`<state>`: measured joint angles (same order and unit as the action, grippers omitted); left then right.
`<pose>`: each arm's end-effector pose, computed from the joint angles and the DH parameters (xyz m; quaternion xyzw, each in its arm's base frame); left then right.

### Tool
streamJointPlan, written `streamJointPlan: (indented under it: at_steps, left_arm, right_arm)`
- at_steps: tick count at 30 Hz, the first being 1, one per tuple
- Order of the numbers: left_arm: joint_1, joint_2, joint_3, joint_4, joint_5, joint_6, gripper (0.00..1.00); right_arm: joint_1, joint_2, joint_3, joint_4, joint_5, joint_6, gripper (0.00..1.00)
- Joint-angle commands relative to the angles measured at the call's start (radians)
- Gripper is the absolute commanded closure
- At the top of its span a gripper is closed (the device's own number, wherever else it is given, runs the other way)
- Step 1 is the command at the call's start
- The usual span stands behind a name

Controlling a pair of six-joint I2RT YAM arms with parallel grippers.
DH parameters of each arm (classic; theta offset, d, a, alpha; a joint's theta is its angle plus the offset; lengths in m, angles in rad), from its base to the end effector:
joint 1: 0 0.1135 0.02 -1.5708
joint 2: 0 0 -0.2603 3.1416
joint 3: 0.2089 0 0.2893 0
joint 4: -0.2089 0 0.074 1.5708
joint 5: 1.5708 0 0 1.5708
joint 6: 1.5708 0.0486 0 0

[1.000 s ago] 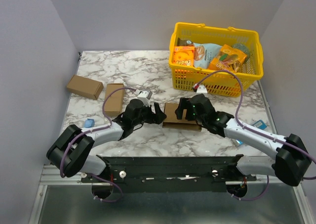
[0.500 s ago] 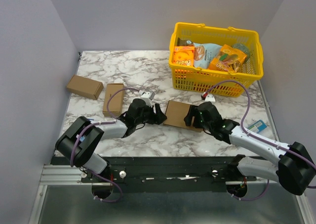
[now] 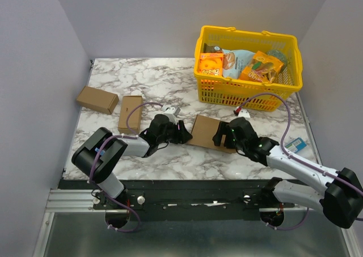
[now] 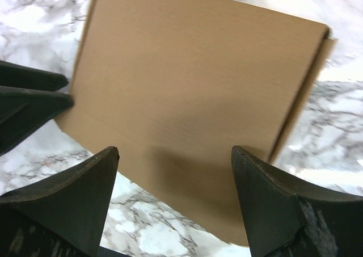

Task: Fold the paper box

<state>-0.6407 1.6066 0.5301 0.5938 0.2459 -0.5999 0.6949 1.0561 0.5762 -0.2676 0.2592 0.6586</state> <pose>0.2524 -0.2030 0.0967 0.0808 0.8477 -0.3840 0.3570 0.2072 0.1565 0.1804 0.0352 0.9096 0.1561 0.3835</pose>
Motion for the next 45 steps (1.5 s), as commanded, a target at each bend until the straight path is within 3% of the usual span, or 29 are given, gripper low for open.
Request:
streamJointPlan:
  at_steps: [1,17,33,36,39,45]
  left_arm:
    - [0.001,0.015,0.013,-0.017,0.016,0.034,0.44]
    - [0.001,0.021,0.028,-0.028,0.035,0.045,0.48]
    - [-0.008,0.009,-0.002,-0.005,0.043,0.06,0.51]
    - [-0.011,0.015,-0.005,0.003,0.035,0.057,0.52]
    - [-0.011,0.019,-0.004,-0.002,0.023,0.057,0.53]
    - [-0.011,0.019,-0.001,-0.005,0.013,0.061,0.55]
  right_arm:
    - [-0.043,-0.028,0.019,-0.197,0.046,0.016,0.11]
    - [-0.069,-0.032,-0.026,-0.134,-0.075,0.061,0.18]
    - [-0.117,-0.038,-0.11,0.037,-0.181,0.134,0.38]
    - [-0.121,-0.031,-0.105,0.033,-0.166,0.11,0.36]
    - [-0.121,-0.053,-0.09,-0.034,-0.12,0.067,0.27]
    - [-0.121,-0.131,-0.105,-0.104,-0.04,0.029,0.33]
